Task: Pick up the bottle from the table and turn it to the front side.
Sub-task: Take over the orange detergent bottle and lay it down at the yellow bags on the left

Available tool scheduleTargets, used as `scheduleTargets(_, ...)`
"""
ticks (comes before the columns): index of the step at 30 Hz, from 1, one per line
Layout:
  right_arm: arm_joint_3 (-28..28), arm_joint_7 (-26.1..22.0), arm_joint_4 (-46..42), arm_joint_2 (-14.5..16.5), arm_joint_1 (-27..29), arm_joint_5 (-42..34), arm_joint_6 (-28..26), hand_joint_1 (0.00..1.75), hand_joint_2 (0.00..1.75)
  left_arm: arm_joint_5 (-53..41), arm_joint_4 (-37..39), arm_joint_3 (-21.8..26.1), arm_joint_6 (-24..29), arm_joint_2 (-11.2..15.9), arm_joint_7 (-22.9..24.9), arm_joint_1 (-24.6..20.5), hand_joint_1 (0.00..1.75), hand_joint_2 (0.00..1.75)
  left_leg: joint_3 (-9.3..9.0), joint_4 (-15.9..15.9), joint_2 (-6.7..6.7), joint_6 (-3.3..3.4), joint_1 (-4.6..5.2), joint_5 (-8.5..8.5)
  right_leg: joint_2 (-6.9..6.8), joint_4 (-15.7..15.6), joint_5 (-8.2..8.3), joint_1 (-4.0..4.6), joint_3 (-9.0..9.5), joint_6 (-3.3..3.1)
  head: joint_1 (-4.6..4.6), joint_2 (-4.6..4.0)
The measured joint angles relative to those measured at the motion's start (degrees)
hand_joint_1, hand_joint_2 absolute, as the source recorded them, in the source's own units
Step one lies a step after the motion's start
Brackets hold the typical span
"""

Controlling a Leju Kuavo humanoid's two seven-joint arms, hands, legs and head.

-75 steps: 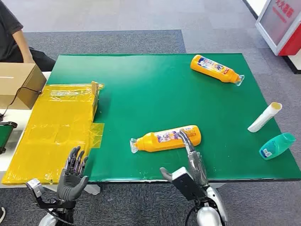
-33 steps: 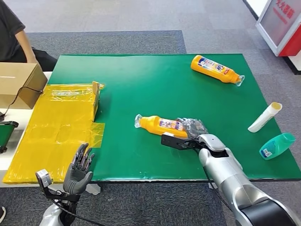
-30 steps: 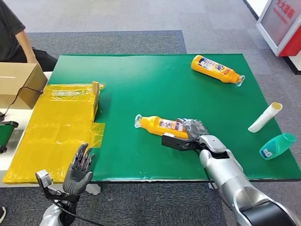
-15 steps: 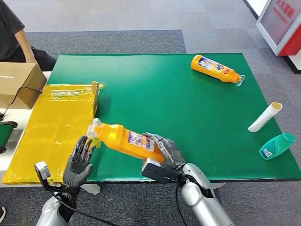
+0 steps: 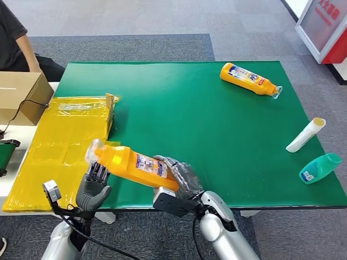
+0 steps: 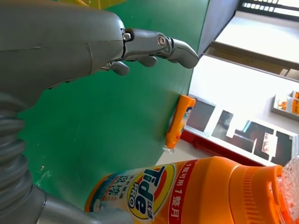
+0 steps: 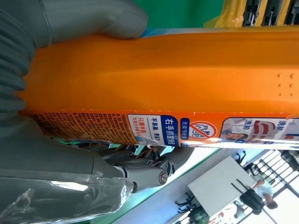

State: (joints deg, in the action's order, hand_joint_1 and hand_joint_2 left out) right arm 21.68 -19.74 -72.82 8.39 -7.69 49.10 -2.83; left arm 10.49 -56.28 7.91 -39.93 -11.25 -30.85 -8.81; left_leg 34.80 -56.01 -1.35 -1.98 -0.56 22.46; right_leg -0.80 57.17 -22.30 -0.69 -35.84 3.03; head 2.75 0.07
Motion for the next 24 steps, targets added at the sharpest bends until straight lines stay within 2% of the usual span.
scheduleTargets(3,1.3,-1.2,2.3,0.9,-1.0,0.2,-0.9,1.75,1.75,1.4,0.0,-3.1,-2.6,0.8,0.4,-1.0,0.00,1.75,0.01,0.0,0.00,-0.01,0.00,0.00,0.01,0.0,0.00,0.00,-0.01,0.00,-0.01,0.00)
scheduleTargets(9,5.0,-2.9,11.0,3.8,-4.7,0.0,-3.8,1.75,1.75,6.0,0.2,-13.7,-6.9,3.6,-0.6,-4.0,0.00,1.75,0.00,0.0,0.00,-0.03,-0.01,-0.04,0.01,0.0,0.04,0.01,0.00,-0.03,0.00,0.00)
scheduleTargets(15,7.1,-3.1,16.6,5.0,-6.5,0.1,-5.0,1.75,1.75,6.9,0.5,-18.7,-7.0,6.2,-3.2,-5.1,0.00,1.75,0.00,0.0,0.00,-0.01,0.00,-0.05,0.01,0.0,0.04,0.01,0.00,-0.03,0.00,0.00)
scheduleTargets(16,7.3,-3.1,17.1,5.1,-6.6,0.1,-5.0,1.67,1.75,6.9,0.6,-19.1,-7.0,6.6,-3.4,-5.1,0.06,1.75,0.00,0.0,-0.01,-0.02,0.00,-0.05,0.01,0.0,0.04,0.01,0.00,-0.03,-0.01,0.00)
scheduleTargets(19,7.8,-3.1,18.3,5.4,-7.1,0.1,-5.1,0.39,1.75,6.5,0.7,-19.8,-7.0,7.5,-4.1,-5.1,1.37,1.75,0.00,0.0,-0.01,-0.02,0.00,-0.05,0.01,0.0,0.03,0.01,-0.02,-0.03,-0.01,0.00)
scheduleTargets(20,8.0,-3.1,18.6,5.5,-7.3,0.0,-5.1,0.03,1.75,6.2,0.8,-20.0,-6.7,7.7,-4.5,-5.1,1.75,1.75,0.00,0.0,-0.01,-0.02,0.00,-0.04,0.01,0.0,0.02,0.01,-0.02,-0.03,-0.01,0.00)
scheduleTargets(22,8.3,-2.9,19.2,5.6,-7.3,-0.1,-5.1,0.00,1.75,5.0,0.8,-20.3,-4.8,7.9,-5.0,-5.2,1.75,1.75,0.00,0.0,0.00,-0.02,0.00,-0.04,0.01,0.0,0.02,0.01,-0.02,-0.03,-0.01,0.00)
scheduleTargets(24,8.3,-2.3,19.5,5.6,-7.1,-0.2,-5.4,0.00,1.75,1.8,0.5,-20.4,0.1,7.9,-5.1,-5.1,1.75,1.75,0.00,0.0,0.00,-0.02,0.00,-0.04,0.01,0.0,0.02,0.01,-0.01,-0.03,-0.01,0.00)
